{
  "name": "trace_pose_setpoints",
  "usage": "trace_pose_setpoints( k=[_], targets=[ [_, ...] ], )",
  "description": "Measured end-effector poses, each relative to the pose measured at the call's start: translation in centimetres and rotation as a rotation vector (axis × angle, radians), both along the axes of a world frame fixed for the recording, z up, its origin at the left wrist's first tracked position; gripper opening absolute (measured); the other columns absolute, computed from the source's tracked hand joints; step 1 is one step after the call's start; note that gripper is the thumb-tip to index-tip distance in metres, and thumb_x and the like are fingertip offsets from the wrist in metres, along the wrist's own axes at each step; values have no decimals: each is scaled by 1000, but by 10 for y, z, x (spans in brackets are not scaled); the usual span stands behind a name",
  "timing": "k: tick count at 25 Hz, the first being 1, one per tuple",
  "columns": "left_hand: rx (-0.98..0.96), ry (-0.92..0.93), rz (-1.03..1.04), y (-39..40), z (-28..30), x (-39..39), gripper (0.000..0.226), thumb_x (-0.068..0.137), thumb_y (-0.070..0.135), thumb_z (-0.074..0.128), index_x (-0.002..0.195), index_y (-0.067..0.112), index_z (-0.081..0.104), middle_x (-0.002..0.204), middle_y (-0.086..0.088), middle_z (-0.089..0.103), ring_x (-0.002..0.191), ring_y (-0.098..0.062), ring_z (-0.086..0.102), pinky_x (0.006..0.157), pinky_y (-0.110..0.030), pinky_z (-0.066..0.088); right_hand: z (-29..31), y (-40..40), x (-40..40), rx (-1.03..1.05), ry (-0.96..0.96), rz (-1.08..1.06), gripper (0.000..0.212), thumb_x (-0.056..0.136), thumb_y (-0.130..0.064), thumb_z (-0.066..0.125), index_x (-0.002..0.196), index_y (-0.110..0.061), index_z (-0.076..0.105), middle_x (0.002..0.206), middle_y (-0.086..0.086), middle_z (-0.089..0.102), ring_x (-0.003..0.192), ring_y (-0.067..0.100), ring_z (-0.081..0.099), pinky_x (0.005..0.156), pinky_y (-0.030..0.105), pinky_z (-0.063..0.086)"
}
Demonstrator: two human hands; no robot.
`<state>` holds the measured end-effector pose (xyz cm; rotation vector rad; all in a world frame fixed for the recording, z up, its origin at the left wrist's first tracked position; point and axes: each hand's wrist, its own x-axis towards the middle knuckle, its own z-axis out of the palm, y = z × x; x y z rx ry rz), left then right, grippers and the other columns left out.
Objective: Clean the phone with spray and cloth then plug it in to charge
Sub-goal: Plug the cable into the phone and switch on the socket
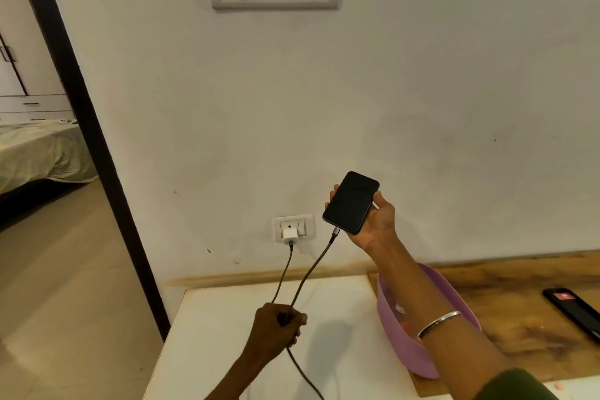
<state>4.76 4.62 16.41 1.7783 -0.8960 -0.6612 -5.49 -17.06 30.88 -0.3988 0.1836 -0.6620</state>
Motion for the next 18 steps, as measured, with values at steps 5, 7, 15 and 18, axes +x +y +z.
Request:
trace_pose_setpoints(
  k=[5,7,15,18],
  targets=[
    [431,-418,41,9,-40,49,20,81,49,69,70,32,70,78,5,73,72,-6,65,69,-27,51,10,-11,-11,-57,-3,28,58,97,-51,34,138,-15,53,124,18,63,104,36,64,96,51,50],
    [500,-389,107,6,-45,62,30,83,53,67,72,25,70,76,1,73,60,-10,64,59,-25,50,17,-18,-15,-83,-9,27,57,98,-49,34,141,-15,50,125,16,63,104,35,64,96,50,50],
    [18,46,181,-40,6,114,17,86,-4,68,73,3,75,67,-16,69,54,-23,65,50,-23,56,9,-41,-17,-241,65,186,61,97,-47,36,147,-12,39,128,12,59,109,28,61,97,43,51],
    [151,-217,6,-49,-2,112,24,78,-19,62,89,-3,76,79,-13,71,65,-15,67,60,-11,53,-30,-34,-10,-297,262,338,66,96,-52,39,147,-9,39,123,18,61,102,31,63,89,44,53]
  ],
)
